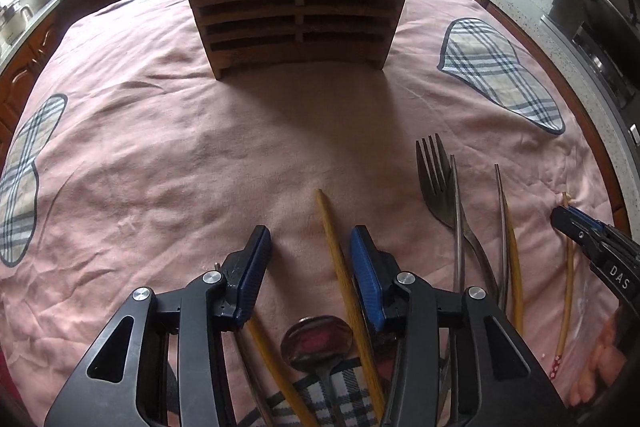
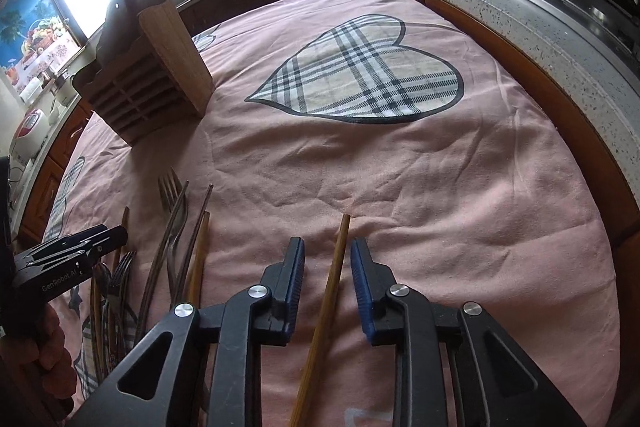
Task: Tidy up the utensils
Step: 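Close the left tool on a wooden chopstick while the right tool grasps another chopstick, then lift both held chopsticks and carry them over the wooden utensil holder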
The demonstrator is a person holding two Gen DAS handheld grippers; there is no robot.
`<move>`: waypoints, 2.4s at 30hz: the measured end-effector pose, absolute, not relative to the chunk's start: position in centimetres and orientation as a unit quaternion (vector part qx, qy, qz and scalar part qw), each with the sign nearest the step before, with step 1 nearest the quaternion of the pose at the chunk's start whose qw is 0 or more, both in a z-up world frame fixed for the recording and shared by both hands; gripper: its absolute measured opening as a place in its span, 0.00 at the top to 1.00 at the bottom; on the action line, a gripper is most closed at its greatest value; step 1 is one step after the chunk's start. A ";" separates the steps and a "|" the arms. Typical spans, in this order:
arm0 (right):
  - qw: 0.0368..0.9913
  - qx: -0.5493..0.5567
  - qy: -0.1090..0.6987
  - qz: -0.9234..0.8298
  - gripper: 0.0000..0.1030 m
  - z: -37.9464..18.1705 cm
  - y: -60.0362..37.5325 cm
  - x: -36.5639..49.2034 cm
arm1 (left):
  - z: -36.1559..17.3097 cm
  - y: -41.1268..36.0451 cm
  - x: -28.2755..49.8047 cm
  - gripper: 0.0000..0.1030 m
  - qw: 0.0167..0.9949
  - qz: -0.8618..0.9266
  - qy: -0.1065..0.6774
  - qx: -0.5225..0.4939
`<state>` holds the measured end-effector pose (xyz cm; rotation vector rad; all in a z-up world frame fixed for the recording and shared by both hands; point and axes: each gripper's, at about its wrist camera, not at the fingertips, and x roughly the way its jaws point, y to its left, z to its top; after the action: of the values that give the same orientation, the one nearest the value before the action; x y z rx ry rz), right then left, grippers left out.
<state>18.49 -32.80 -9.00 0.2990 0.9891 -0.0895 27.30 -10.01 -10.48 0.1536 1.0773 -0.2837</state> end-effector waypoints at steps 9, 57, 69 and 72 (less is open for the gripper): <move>0.871 0.157 0.464 -0.014 0.95 -8.4 -32.6 18.5 | -10.1 -10.6 27.2 0.93 0.846 -0.160 0.502 0.077; 0.945 0.157 0.277 0.080 0.95 8.7 -27.0 18.6 | 7.2 -1.1 21.7 0.96 0.930 -0.208 0.295 -0.069; 0.967 0.162 0.182 0.073 0.95 14.6 -25.8 26.2 | 13.5 0.7 28.6 0.96 0.958 -0.169 0.211 -0.094; 0.969 0.171 0.163 0.068 0.95 15.9 -26.0 28.5 | 14.8 0.8 30.8 0.96 0.964 -0.159 0.188 -0.103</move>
<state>28.45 -25.96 15.88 0.3459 0.3293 0.1381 30.77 0.82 14.77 -0.2076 0.3809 -0.3227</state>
